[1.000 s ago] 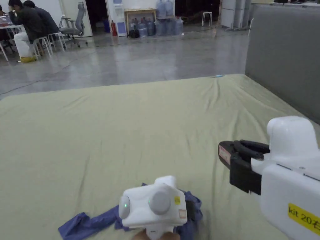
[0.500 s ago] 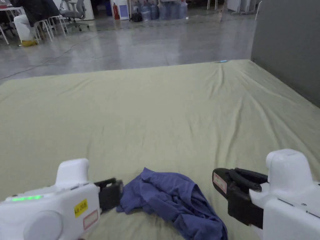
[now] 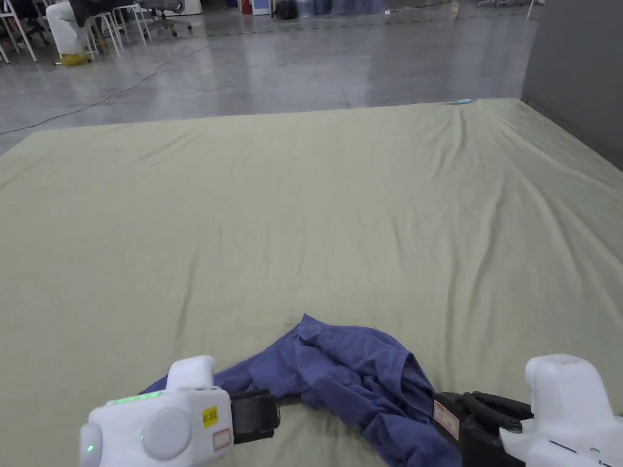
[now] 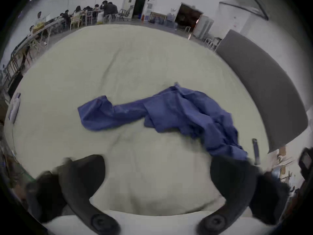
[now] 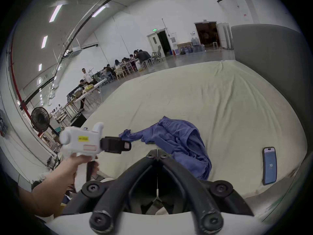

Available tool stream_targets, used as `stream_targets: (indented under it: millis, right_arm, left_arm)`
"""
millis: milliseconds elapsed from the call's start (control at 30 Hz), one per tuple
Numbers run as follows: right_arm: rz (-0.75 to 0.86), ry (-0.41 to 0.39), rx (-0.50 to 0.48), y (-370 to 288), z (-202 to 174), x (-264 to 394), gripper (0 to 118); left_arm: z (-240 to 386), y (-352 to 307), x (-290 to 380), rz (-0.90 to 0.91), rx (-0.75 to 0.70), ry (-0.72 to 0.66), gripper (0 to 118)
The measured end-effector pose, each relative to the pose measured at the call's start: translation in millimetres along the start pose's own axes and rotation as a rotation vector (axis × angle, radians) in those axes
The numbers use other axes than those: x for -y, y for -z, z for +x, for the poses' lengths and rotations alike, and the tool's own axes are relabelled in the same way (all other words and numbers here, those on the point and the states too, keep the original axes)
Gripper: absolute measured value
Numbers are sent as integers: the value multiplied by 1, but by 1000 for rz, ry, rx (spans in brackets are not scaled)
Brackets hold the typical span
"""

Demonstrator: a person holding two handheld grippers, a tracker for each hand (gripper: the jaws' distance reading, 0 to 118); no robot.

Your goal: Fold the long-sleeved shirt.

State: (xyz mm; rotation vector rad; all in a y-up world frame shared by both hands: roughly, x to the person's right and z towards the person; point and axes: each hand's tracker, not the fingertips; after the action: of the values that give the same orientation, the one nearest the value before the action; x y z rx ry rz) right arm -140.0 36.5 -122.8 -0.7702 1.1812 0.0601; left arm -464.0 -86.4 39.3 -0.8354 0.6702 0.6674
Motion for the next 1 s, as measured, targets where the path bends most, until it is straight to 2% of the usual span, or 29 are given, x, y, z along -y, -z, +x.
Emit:
stream_targets:
  millis: [100,133,200,233,367,433,467,500,533,600,633,700,733,767,800,833,867,933,967,1000]
  right_arm:
    - [-26,9,11,6,4,4,0]
    - [-38,11,17,8,6,6,0]
    - [-68,20,39,12,11,10,0]
    - [-79,28,51,14,14,12,0]
    - [-108,58,88,19,26,17,0]
    - [-127,63,118,25,32,20,0]
    - [-140,65,136,29,35,21,0]
    - [-159,68,167,34,39,22,0]
    - [-179,68,197,39,43,23,0]
    - [-191,91,207,47,54,24,0]
    - [-199,113,203,50,59,23,4]
    - [-228,176,192,61,74,20,90]
    - [-237,206,192,67,81,18,118]
    - [-259,247,183,78,88,18,116]
    - [-289,277,133,89,98,20,116]
    - [-260,331,115,96,102,19,116]
    - [-310,368,130,108,106,19,116]
    - [-352,387,122,131,110,25,114]
    - [-375,398,120,140,113,33,97]
    - [-417,407,144,152,113,37,65]
  left_arm:
    - [4,39,-22,-49,-55,27,111]
    - [7,50,-27,-58,-61,37,103]
    - [17,73,-36,-64,-78,70,78]
    - [21,81,-40,-58,-89,86,73]
    - [42,113,-48,-66,-132,176,72]
    - [49,125,-47,-97,-141,233,66]
    - [52,123,-45,-77,-159,260,50]
    - [53,118,-46,-53,-153,269,18]
    - [54,112,-46,-31,-123,269,0]
    - [52,98,-48,-37,-113,263,0]
    - [51,91,-50,-49,-98,258,0]
    - [48,70,-53,-5,-29,227,0]
    - [48,61,-54,9,-22,232,0]
    - [47,49,-55,23,-16,233,0]
    - [46,38,-54,34,-5,229,0]
    - [45,29,-54,40,6,225,0]
    - [46,20,-54,50,20,217,0]
    - [43,5,-50,61,35,212,0]
    - [40,-3,-47,71,40,206,0]
    - [39,-7,-47,75,40,203,0]
